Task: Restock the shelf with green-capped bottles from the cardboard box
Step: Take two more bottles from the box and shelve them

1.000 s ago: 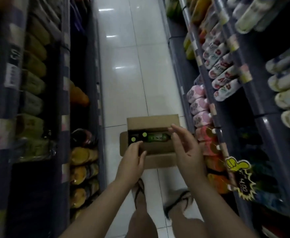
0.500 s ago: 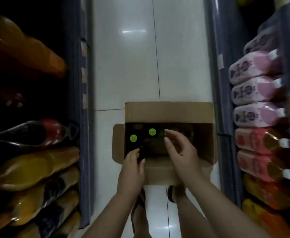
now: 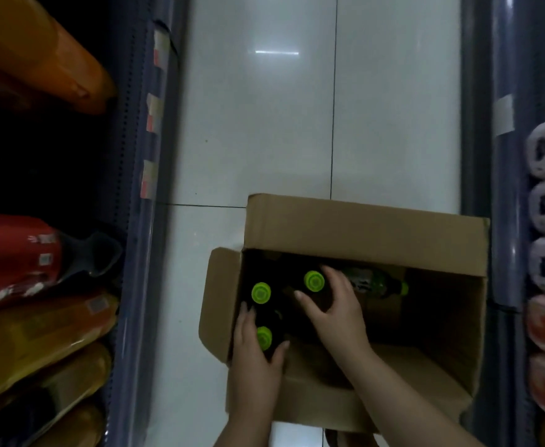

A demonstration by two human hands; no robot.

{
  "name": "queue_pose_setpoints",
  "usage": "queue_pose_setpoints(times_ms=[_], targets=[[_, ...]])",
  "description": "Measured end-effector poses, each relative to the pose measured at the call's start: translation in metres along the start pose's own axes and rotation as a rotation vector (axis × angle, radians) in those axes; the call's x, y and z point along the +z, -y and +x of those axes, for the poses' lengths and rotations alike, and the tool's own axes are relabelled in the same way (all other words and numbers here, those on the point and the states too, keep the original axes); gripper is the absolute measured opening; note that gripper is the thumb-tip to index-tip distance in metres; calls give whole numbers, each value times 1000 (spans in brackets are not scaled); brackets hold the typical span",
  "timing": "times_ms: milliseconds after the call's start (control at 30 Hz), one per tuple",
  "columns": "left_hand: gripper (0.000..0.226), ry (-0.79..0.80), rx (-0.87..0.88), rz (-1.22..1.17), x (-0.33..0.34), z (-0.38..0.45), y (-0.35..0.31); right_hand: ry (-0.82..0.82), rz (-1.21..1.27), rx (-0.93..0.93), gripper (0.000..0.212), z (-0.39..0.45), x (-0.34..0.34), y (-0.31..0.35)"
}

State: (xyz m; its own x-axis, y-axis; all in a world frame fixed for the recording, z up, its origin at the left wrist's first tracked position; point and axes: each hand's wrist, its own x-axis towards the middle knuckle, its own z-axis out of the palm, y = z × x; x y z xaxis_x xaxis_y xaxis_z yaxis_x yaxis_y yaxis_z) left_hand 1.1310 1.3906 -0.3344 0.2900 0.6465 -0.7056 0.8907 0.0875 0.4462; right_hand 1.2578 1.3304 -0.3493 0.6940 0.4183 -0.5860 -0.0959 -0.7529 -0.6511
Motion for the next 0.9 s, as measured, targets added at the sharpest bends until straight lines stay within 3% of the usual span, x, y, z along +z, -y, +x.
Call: queue_pose_setpoints(times_ms=[200,400,667,900], targets=[[66,-111,-6,-93,7,14,-2,-102,54,28,45,21,19,-16],[58,-109,94,-150,-10,-14,-12,-113,241,-136,48,-13,-4,-2],[45,-88,254,-410,-79,-98,-74,-216,298,-366,43,-111,-107,74],[35,24,575,-485,-176,-199,-182,-383,266,-541,36,-229,-240,170]])
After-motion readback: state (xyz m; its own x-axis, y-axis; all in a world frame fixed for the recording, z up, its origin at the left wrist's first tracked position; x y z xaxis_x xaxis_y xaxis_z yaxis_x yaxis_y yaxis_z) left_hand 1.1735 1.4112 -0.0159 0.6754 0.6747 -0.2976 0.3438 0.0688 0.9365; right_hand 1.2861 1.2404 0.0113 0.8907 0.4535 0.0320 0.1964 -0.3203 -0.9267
